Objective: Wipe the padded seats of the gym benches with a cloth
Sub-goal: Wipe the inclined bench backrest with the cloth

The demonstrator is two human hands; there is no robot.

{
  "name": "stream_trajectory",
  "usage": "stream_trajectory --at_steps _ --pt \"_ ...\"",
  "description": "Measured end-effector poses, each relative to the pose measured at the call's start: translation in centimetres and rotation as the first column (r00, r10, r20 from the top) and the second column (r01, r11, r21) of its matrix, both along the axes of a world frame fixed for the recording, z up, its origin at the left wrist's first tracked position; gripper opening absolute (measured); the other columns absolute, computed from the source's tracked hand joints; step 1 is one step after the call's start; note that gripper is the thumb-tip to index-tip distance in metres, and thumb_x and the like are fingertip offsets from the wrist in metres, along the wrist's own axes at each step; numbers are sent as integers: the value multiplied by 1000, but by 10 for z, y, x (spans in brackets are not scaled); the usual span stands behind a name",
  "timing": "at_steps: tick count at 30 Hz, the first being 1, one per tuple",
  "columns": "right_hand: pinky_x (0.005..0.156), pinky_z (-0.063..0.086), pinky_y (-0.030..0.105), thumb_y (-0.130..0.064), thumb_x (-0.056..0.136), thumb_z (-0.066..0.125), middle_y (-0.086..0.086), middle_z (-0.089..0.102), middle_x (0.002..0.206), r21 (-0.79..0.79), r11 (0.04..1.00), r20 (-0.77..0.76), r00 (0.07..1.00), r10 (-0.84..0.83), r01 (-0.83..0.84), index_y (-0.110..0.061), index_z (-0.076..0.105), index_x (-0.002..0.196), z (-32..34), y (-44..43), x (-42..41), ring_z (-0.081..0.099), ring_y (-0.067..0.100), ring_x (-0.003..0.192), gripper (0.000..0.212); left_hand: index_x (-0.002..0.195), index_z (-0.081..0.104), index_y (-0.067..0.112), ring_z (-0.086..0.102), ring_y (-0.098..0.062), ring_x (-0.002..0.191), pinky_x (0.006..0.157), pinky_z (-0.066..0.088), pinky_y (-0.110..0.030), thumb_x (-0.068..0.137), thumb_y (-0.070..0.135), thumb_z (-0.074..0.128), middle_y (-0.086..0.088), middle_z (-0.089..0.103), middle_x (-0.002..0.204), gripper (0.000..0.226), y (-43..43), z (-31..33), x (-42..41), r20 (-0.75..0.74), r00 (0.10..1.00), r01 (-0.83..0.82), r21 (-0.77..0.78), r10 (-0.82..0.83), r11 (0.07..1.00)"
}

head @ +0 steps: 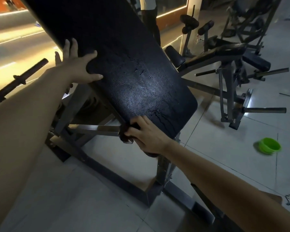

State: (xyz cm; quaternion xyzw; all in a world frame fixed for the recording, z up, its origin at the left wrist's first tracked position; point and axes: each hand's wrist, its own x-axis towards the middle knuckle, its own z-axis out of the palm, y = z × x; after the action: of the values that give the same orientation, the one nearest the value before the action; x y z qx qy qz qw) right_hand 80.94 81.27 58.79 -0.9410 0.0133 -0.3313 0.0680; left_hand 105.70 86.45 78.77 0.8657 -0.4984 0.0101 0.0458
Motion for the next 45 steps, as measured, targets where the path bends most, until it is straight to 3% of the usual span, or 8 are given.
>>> stream_trajectory --at_steps 7,14,19,28,31,37,40,45 --pt "83 41 32 -11 83 67 17 53 109 18 999 60 998 -30 28 -10 69 102 58 -15 68 47 30 96 19 154 13 43 -31 -22 145 117 -11 -52 85 55 65 -6 -30 159 87 0 1 0 -7 1000 -10 -16 10 1000" --pt "79 44 41 -12 85 64 17 52 111 5 999 -5 999 50 -50 -16 58 101 -16 2 -9 49 34 86 18 154 13 44 -33 -22 144 117 -12 -53 85 54 65 -7 -31 158 87 2 -2 2 -27 1000 10 -13 -10 1000" --pt "74 46 43 -10 85 63 11 44 115 -3 1000 38 999 -12 12 -18 52 104 -46 9 -35 49 32 85 24 154 13 43 -32 -24 144 117 -12 -53 86 53 66 -8 -31 158 86 -1 1 -4 -22 1000 -6 2 6 1000" --pt "82 44 42 -17 88 55 19 52 110 261 958 181 969 -170 119 -6 64 102 37 3 70 47 34 96 21 155 10 42 -31 -30 144 117 -12 -53 87 54 64 -13 -29 158 87 -6 2 -2 29 999 -15 35 14 999" --pt "85 43 39 -11 85 66 18 50 111 278 956 171 975 -141 90 -5 64 102 48 -6 78 46 33 99 18 155 11 42 -31 -31 144 118 -10 -54 87 53 65 -13 -29 159 87 -7 2 -2 37 999 -15 23 14 1000" --pt "82 37 34 -15 84 70 14 49 105 292 955 145 984 -101 55 -18 51 100 -11 0 5 45 31 93 25 153 14 44 -31 -28 144 116 -11 -54 87 51 66 -11 -29 159 84 -3 0 -2 0 1000 -5 -5 5 1000" --pt "79 40 36 -20 90 62 12 48 106 310 946 119 983 -138 95 -17 51 99 -48 12 -38 45 29 92 14 153 14 44 -31 -28 144 117 -11 -54 87 52 66 -11 -29 159 85 -3 0 0 -4 1000 -10 -3 10 1000" --pt "82 41 29 -17 87 68 7 45 111 331 929 167 959 -228 163 -17 54 101 -70 27 -54 45 26 94 20 153 12 44 -32 -29 144 117 -11 -54 87 51 65 -12 -30 158 85 -5 0 -3 5 1000 -14 22 14 1000"
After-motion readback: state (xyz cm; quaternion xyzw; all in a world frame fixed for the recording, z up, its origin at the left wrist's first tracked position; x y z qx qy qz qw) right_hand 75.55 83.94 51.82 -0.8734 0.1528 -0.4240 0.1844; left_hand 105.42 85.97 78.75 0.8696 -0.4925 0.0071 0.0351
